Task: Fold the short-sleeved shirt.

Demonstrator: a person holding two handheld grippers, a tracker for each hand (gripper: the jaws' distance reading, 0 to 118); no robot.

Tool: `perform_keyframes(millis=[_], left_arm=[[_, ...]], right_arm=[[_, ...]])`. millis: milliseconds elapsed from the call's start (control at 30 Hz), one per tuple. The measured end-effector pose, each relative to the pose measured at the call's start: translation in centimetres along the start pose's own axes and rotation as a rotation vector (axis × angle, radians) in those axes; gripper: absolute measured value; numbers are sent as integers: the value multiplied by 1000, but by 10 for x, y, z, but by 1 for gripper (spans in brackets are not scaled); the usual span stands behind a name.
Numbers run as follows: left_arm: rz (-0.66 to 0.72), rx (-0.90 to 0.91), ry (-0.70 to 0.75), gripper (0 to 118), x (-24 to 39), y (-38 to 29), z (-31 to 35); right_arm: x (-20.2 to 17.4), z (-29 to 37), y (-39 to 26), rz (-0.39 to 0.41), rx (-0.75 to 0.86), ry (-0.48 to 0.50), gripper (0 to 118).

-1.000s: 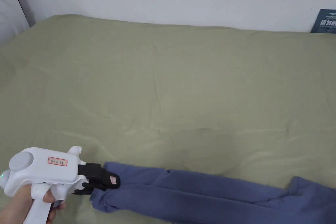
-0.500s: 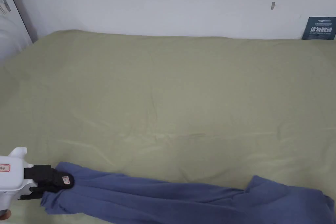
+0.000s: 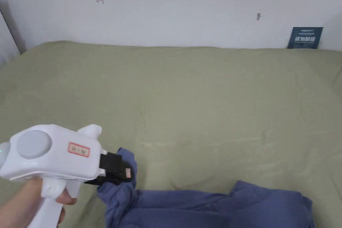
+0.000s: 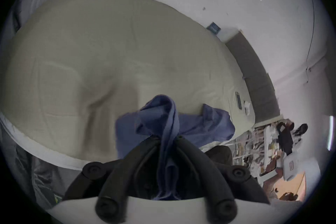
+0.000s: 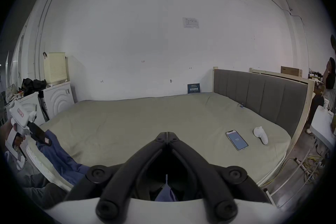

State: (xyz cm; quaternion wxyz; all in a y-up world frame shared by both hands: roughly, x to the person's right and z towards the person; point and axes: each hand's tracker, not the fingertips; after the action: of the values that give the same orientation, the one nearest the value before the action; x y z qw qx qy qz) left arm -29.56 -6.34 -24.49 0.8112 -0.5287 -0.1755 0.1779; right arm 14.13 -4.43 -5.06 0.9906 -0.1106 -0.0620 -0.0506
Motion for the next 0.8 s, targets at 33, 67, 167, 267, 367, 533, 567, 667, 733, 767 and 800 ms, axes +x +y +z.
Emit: perform_keyframes(millis=[33, 67, 167, 267, 367, 533, 567, 667, 733, 767, 800], left_arm=[[-23, -21, -10, 9, 12, -2, -14], [-48, -54, -37, 9, 23, -3, -29], [-94, -114, -44, 9, 49, -7, -77], [-124, -127, -91, 83, 69, -16, -123], [-72, -113, -108, 118, 73, -16, -144], [-19, -30, -219, 64, 48, -14, -99], [-13, -5, -195, 15, 43, -14, -85], [15, -2, -115, 0, 4, -18, -77], [37, -36, -124, 0, -4, -17, -84], [59, -57, -140, 0, -10, -20, -90], [69, -81, -154, 0, -12, -22, -97]], right_arm=[[1, 1, -2, -1, -3, -1, 0], [3, 2, -5, -3, -7, -2, 0], [9, 3, -9, -20, -25, -5, 0], [15, 4, -14, -35, -40, -11, 0], [19, 6, -16, -47, -56, -12, 0], [22, 3, -19, -53, -73, -9, 0], [22, 1, -20, -60, -79, -5, 0], [19, -4, -22, -86, -90, 21, 0], [15, -8, -23, -79, -94, 28, 0], [13, -9, -23, -72, -94, 33, 0], [11, -10, -23, -68, -94, 35, 0]])
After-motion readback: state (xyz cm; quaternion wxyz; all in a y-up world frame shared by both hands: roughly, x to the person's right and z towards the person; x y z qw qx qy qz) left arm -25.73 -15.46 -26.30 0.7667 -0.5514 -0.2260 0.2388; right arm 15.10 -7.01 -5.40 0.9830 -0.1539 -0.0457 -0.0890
